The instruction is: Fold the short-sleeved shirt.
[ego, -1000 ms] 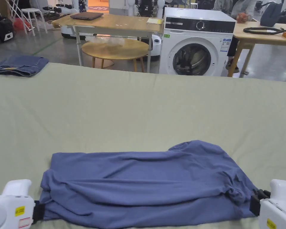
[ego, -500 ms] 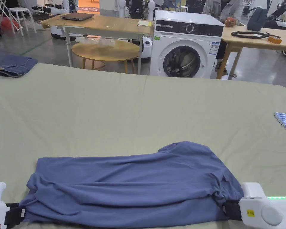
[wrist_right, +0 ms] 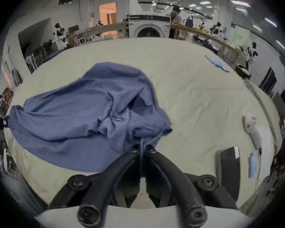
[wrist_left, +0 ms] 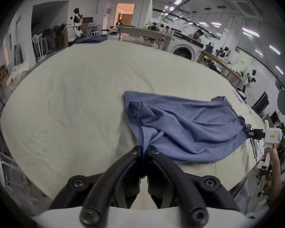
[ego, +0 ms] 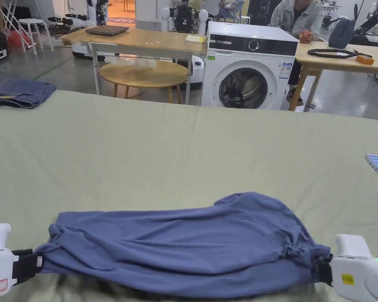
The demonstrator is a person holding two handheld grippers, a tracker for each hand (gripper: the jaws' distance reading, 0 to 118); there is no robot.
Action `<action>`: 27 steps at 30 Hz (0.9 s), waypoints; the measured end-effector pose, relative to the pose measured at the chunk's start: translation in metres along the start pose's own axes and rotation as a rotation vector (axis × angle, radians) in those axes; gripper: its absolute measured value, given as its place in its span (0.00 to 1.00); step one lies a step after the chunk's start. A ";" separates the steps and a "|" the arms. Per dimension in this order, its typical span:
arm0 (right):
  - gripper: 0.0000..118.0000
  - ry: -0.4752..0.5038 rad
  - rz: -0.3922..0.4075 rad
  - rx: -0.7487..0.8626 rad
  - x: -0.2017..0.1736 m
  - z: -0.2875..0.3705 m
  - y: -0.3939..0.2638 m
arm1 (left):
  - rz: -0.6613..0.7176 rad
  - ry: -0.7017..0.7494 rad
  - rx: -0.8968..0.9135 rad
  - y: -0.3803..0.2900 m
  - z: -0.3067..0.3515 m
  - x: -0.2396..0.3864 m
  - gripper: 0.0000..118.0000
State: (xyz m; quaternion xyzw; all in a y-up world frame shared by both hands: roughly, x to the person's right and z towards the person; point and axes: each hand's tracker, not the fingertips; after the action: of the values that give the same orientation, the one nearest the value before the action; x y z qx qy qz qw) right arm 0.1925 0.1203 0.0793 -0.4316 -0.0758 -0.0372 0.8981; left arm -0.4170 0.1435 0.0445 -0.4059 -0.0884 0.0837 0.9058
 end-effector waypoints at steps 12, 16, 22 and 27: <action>0.02 -0.019 0.086 -0.028 -0.010 0.080 -0.035 | -0.020 0.027 -0.001 -0.020 0.039 -0.029 0.00; 0.02 -0.031 0.090 -0.105 -0.018 0.070 -0.070 | -0.030 0.061 -0.087 -0.052 0.031 -0.037 0.00; 0.02 -0.057 0.086 -0.198 -0.019 0.025 -0.107 | -0.044 0.106 -0.225 -0.086 0.003 -0.042 0.00; 0.03 -0.057 0.070 -0.199 -0.021 0.015 -0.105 | -0.036 0.128 -0.226 -0.088 -0.009 -0.036 0.00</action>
State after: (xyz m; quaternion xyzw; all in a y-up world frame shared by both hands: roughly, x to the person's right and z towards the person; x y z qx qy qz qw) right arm 0.1559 0.0666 0.1663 -0.5219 -0.0823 -0.0006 0.8490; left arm -0.4432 0.0710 0.1011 -0.5082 -0.0465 0.0311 0.8594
